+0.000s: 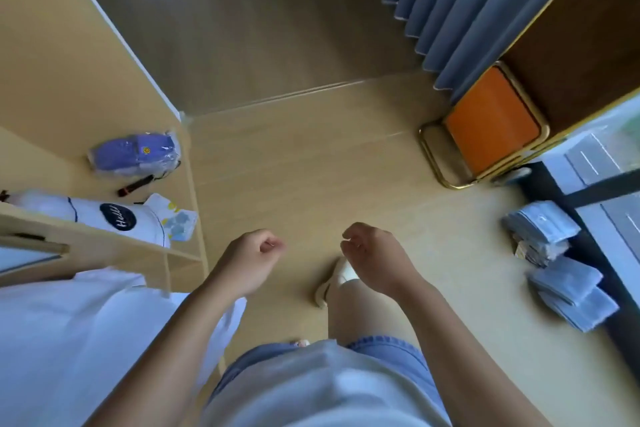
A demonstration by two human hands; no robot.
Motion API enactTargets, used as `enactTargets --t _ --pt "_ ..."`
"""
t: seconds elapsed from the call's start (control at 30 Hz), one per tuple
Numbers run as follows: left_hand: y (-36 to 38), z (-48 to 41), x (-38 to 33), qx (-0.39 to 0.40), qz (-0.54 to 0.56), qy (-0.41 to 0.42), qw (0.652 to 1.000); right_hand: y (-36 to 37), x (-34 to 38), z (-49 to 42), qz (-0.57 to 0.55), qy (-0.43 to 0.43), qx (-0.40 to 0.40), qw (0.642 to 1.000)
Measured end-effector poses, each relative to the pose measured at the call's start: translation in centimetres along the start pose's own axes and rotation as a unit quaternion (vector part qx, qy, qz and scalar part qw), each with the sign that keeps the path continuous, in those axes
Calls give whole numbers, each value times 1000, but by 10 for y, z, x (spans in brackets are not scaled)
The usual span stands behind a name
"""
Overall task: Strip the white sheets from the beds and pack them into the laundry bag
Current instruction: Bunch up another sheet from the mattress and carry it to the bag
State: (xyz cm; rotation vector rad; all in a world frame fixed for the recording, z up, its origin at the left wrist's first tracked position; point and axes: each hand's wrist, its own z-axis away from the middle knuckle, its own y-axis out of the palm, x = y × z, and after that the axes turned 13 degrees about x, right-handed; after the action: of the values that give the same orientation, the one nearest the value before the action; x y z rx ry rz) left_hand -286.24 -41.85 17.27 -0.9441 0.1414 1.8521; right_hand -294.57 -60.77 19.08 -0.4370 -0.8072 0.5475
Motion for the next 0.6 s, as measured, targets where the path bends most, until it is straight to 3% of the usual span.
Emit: enactTargets --t 0.33,0.6 --pt "-165 -154 -97 -88 -3 -30 996 -144 109 -240 71 -91 35 993" --pt "-299 -230 -128 -178 90 -80 977 -214 225 -408 98 -151 106 978"
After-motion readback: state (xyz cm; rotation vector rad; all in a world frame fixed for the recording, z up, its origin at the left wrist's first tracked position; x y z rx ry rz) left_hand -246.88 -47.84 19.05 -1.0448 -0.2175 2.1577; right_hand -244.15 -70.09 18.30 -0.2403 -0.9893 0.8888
